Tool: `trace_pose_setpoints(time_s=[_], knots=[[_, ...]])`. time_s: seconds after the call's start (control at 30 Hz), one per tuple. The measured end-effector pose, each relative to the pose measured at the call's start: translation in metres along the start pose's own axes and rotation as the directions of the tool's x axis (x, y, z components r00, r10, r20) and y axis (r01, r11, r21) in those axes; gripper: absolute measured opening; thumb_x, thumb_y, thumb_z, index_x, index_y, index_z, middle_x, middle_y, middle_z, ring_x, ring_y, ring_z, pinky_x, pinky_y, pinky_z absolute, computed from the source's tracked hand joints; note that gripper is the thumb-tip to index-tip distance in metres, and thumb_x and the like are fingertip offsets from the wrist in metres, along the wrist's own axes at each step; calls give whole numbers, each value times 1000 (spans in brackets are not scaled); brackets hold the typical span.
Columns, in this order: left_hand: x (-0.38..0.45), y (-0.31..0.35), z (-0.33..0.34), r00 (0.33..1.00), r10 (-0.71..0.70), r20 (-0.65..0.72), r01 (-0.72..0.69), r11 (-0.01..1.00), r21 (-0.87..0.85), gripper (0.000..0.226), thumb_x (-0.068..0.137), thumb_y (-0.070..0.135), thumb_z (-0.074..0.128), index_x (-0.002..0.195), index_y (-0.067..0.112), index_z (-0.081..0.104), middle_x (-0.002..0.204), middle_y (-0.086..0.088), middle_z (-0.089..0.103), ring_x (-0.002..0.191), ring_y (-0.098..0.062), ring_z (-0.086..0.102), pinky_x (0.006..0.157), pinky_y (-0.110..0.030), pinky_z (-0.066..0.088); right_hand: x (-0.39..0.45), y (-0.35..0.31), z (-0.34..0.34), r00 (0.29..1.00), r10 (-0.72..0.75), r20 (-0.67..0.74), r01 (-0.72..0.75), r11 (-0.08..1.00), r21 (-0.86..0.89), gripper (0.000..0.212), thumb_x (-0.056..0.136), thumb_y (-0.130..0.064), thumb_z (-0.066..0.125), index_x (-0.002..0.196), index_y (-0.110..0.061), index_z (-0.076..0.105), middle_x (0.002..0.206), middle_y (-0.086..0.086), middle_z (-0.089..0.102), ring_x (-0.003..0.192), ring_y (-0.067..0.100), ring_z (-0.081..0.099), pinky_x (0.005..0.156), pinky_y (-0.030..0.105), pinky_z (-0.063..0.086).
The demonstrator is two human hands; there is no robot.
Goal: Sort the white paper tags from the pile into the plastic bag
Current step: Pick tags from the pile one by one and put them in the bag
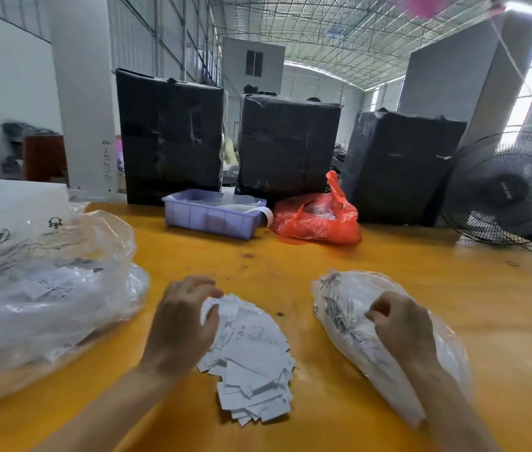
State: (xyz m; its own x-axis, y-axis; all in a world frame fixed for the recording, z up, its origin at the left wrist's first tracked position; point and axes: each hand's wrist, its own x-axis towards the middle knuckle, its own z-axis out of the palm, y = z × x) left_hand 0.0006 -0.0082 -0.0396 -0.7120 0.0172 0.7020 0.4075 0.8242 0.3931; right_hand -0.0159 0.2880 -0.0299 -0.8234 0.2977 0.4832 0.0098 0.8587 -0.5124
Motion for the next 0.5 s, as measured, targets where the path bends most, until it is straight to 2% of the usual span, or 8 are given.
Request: trace_pose_setpoints(time_s=[0.1, 0.17, 0.23, 0.27, 0.33, 0.4, 0.43, 0.5], knots=[[-9, 7, 11, 996, -25, 86, 34, 994, -100, 21, 78, 0, 71, 96, 11, 72, 106, -3, 68, 104, -22, 59, 88, -26, 42, 0, -2, -2, 982, -20, -190, 25, 999, 25, 16, 82, 4, 62, 89, -4, 74, 82, 14, 73, 79, 34, 68, 65, 32, 46], [-11, 10, 13, 992, -47, 118, 66, 985, -161, 19, 82, 4, 68, 98, 14, 71, 107, 1, 67, 106, -17, 57, 89, -27, 46, 0, -4, -4, 961, -42, -275, 66, 995, 80, 16, 83, 6, 61, 89, -2, 74, 78, 16, 73, 74, 35, 68, 64, 34, 48], [-11, 13, 12, 986, -89, 139, 120, 963, -239, 16, 84, 8, 67, 97, 17, 70, 102, 6, 67, 100, -11, 59, 86, -30, 49, -3, -12, -6, 943, -39, -331, 112, 972, 205, 11, 83, 4, 64, 82, -3, 73, 70, 11, 71, 63, 28, 68, 61, 34, 52], [-12, 15, 11, 982, -117, 151, 157, 944, -290, 13, 85, 11, 68, 94, 19, 70, 98, 10, 68, 95, -8, 60, 83, -27, 50, -5, -19, -7, 951, -3, -310, 114, 933, 341, 12, 83, 2, 66, 78, -7, 72, 67, 7, 70, 57, 21, 67, 58, 35, 55], [-11, 20, 6, 954, -180, 238, 269, 863, -427, 5, 84, 25, 70, 89, 23, 70, 89, 13, 69, 86, -2, 63, 75, -21, 52, -15, -42, -5, 993, 83, -81, 1, 696, 718, 13, 82, -1, 68, 74, -12, 71, 65, 5, 71, 53, 13, 66, 53, 27, 56], [-9, 26, 2, 886, -204, 417, 430, 700, -570, 29, 75, 45, 68, 90, 21, 71, 86, 5, 73, 84, -5, 66, 73, -20, 53, -31, -67, 4, 963, 30, 266, -255, 411, 875, 4, 79, -6, 69, 77, -9, 71, 68, 9, 72, 56, 12, 67, 50, 19, 53], [-7, 28, 1, 838, -189, 511, 508, 612, -607, 41, 70, 53, 66, 92, 18, 71, 88, 3, 73, 85, -9, 67, 73, -21, 54, -39, -77, 9, 925, -24, 380, -344, 374, 861, 3, 77, -10, 70, 78, -8, 72, 70, 10, 72, 57, 12, 66, 50, 18, 52], [-5, 33, -1, 746, -133, 653, 625, 478, -617, 51, 68, 54, 64, 94, 10, 71, 91, -3, 74, 83, -16, 69, 71, -24, 54, -53, -89, 18, 879, -119, 462, -381, 407, 830, 13, 70, -18, 72, 77, -8, 73, 70, 11, 72, 58, 15, 64, 53, 22, 52]])
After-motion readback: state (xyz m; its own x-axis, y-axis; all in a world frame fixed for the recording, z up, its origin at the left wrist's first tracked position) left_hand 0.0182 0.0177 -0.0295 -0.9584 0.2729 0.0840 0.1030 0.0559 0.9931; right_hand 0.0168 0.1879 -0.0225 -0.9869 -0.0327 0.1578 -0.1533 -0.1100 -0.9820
